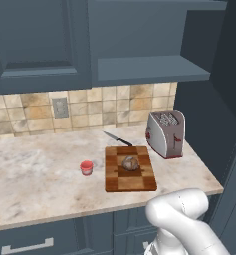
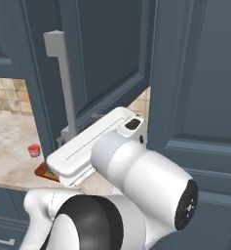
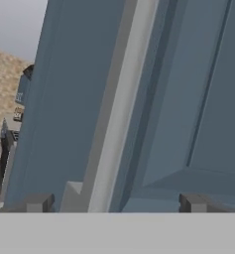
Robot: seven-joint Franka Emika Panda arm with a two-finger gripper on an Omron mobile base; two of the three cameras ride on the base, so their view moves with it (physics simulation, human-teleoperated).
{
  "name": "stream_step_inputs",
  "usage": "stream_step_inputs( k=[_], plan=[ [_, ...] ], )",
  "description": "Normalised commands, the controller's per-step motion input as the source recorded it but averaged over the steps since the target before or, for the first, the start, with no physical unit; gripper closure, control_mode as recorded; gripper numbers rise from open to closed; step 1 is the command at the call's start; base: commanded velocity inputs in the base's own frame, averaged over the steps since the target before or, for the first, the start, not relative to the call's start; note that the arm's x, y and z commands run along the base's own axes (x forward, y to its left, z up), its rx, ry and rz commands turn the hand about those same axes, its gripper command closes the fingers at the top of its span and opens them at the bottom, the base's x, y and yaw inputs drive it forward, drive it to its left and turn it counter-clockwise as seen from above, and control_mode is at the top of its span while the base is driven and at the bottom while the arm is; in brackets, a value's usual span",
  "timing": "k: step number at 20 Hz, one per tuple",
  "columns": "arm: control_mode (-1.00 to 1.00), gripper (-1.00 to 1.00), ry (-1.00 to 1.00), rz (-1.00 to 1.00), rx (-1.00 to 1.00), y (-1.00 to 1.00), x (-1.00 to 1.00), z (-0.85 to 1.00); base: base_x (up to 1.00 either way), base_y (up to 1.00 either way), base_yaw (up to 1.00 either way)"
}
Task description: Pick the bread, place it on the cutting board, pick the jam, place it on the counter, and close the cabinet.
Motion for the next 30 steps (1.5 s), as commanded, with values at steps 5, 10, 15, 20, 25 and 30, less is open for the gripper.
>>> stream_step_inputs(
  k=[5, 10, 15, 20, 25, 30],
  plan=[
    [-1.0, -1.0, 0.0, 0.0, 0.0, 0.46, 0.11, 0.0, 0.0, 0.0, 0.0],
    [-1.0, -1.0, 0.0, 0.0, 0.0, 0.46, 0.14, 0.0, 0.0, 0.0, 0.0],
    [-1.0, -1.0, 0.0, 0.0, 0.01, 0.41, 0.22, 0.0, 0.0, 0.0, 0.0],
    [-1.0, -1.0, 0.0, -0.03, 0.03, 0.38, 0.3, 0.0, 0.0, 0.0, 0.0],
    [-1.0, -1.0, 0.0, -0.03, 0.04, 0.33, 0.37, 0.01, 0.0, 0.0, 0.0],
    [-1.0, -1.0, 0.0, -0.03, 0.03, 0.31, 0.39, 0.0, 0.0, 0.0, 0.0]
  ],
)
